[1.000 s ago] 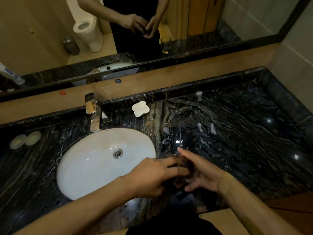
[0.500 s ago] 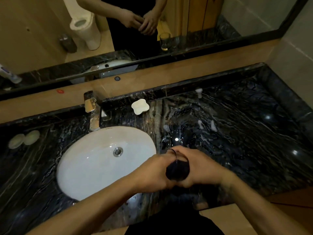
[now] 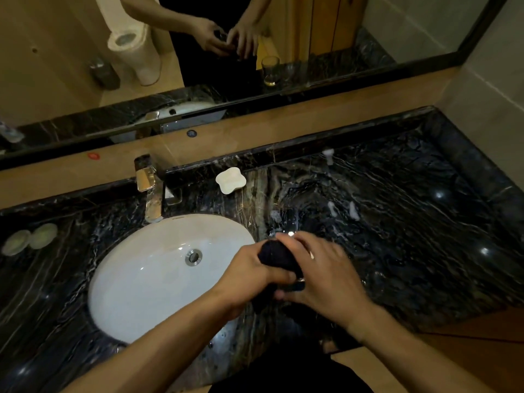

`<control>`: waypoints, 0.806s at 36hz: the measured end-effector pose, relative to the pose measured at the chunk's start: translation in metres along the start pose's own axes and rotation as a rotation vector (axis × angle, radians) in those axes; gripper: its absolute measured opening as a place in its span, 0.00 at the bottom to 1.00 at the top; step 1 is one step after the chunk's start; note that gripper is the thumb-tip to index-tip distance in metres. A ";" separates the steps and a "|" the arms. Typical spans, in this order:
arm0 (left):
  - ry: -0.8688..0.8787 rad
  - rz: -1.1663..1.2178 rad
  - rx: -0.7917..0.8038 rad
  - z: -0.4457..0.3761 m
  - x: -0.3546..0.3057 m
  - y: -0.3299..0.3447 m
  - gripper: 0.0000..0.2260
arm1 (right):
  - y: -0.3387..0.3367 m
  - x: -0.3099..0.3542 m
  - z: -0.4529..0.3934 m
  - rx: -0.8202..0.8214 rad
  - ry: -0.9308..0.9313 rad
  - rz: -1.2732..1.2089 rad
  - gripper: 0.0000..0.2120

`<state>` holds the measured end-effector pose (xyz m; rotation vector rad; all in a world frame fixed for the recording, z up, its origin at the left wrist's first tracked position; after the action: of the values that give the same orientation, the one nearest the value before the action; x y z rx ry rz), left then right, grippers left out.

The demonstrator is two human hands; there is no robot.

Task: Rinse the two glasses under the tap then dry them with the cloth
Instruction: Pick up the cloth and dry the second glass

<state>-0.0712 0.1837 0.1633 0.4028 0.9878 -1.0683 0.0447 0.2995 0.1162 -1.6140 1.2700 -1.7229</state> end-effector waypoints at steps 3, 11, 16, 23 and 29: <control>-0.021 0.029 0.016 0.003 -0.006 0.006 0.14 | 0.006 0.001 -0.002 -0.185 0.000 -0.018 0.35; 0.562 -0.797 0.271 0.005 -0.019 -0.010 0.28 | -0.033 -0.025 -0.023 0.554 0.210 -0.835 0.37; 0.696 -0.803 0.423 0.011 -0.027 -0.005 0.24 | -0.026 -0.032 -0.015 0.963 0.228 -1.237 0.48; 0.171 -0.430 0.237 0.000 -0.023 -0.008 0.15 | -0.039 0.002 -0.009 0.305 0.098 -0.210 0.49; 0.272 -0.427 0.268 0.002 -0.023 -0.006 0.17 | -0.039 0.006 -0.005 0.153 0.087 -0.283 0.41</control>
<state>-0.0785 0.1913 0.1843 0.5829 1.2076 -1.5709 0.0485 0.3146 0.1532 -1.7082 0.9552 -2.0258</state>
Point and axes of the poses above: each hand's wrist, its own z-axis away from the middle knuckle, its own y-axis out of the palm, x = y × z, the point moved 1 cm from there along -z, towards the middle knuckle, and after that the axes turned 8 degrees about -z, right-handed, at the moved point
